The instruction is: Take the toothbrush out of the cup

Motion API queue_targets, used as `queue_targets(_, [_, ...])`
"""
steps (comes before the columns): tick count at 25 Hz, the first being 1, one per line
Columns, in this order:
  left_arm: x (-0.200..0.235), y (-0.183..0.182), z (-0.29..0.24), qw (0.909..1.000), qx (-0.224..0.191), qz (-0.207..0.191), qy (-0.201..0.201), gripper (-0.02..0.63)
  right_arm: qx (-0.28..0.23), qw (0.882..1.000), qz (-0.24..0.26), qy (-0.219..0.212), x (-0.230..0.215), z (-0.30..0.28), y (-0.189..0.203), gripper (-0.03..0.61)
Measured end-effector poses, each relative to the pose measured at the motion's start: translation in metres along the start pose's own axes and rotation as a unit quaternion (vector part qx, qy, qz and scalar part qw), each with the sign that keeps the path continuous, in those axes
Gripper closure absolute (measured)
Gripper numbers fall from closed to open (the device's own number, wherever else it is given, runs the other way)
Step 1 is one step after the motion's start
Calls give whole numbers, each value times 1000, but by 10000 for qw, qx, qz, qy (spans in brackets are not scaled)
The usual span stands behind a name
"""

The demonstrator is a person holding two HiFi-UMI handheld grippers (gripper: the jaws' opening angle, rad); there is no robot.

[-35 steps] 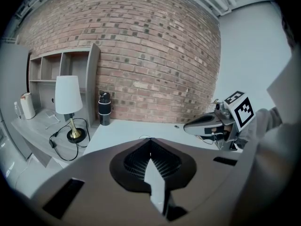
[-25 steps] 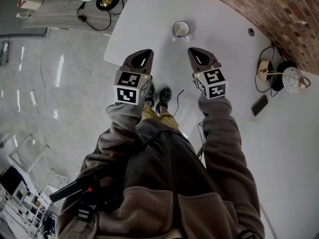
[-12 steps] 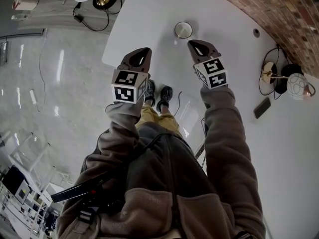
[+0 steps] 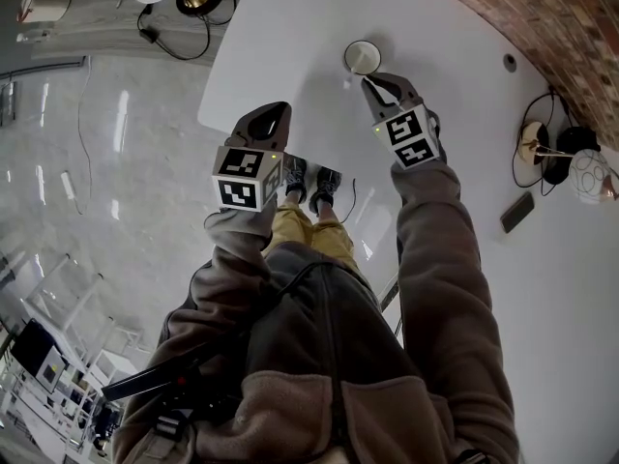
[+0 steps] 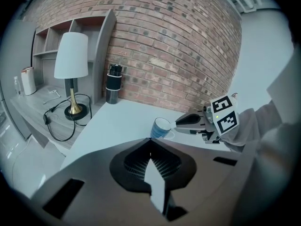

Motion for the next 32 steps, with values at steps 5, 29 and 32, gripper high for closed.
queue_targets(5, [4,9,1,9999,118,16,-17,609,11,9986,473,-222,2,-13,3,517])
queue_targets(29, [13,7,12,9999,112,22,-51,609,-507,9961,610,393,-12,-18,-34,531])
queue_targets(32, [6,-6,15,10000,-22,6,-3,609,-802,9939,369,668,-15,4,-60,531])
Point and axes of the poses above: the fingertips, and each gripper's own axes: z backward along the fingers, x to its left, y out of its underside, the point moved 7 cm from there along z, backward along the fingers, and after that the axes turned 14 degrees about -x, right-handed, at the moved point
